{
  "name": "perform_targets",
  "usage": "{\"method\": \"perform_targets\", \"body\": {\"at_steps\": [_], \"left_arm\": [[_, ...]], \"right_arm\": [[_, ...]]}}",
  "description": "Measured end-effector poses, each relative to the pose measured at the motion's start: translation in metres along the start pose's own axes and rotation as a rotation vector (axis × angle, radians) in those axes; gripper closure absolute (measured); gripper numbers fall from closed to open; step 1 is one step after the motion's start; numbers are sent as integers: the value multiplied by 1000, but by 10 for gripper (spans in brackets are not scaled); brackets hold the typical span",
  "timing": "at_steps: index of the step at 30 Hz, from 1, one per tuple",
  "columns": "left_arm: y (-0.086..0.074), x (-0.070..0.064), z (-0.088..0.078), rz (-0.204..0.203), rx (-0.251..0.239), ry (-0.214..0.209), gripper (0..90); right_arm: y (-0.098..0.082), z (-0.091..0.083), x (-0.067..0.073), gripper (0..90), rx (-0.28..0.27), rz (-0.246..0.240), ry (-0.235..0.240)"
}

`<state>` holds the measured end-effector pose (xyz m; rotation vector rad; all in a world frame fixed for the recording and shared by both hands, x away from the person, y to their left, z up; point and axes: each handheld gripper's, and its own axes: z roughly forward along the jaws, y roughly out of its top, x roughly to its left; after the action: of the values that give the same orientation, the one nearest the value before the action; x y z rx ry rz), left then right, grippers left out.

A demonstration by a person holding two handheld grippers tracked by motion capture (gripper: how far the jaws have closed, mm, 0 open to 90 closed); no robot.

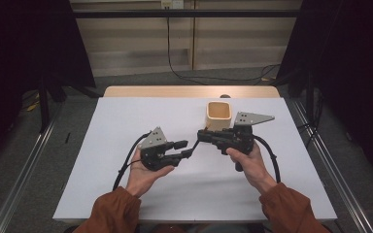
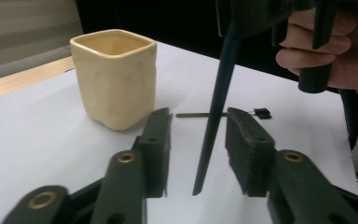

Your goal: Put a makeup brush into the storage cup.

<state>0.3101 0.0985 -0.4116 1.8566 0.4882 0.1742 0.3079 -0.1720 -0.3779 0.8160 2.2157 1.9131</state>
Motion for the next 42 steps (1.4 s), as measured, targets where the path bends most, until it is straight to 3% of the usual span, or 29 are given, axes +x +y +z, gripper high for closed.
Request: {"method": "perform_targets", "body": {"at_steps": [4, 13, 15, 20, 28, 31, 33, 37, 42], "left_arm": [[1, -1, -1, -14, 9, 3, 523], [-1, -3, -4, -5, 15, 63, 237], [0, -1, -6, -5, -2, 76, 185], [1, 3, -14, -35, 17, 108, 56], [1, 1, -26, -4, -6, 117, 24], [0, 3, -30, -18, -8, 125, 24], [-3, 4, -32, -23, -7, 140, 23], [-8, 4, -36, -2, -2, 208, 22], [-13, 2, -43, 6, -30, 219, 18]], "right_arm": [[0, 0, 1, 842, 4, -5, -5], [1, -5, 0, 842, -9, -5, -18], [1, -5, 0, 842, -8, -10, -21], [2, -6, -1, 842, -7, -12, -31], [2, -12, -3, 842, -16, -9, -45], [2, -12, -2, 842, -13, -13, -50], [3, -13, -2, 842, -14, -19, -52], [3, -14, -3, 841, -17, -23, -59], [3, -16, -3, 841, -17, -28, -71]]}}
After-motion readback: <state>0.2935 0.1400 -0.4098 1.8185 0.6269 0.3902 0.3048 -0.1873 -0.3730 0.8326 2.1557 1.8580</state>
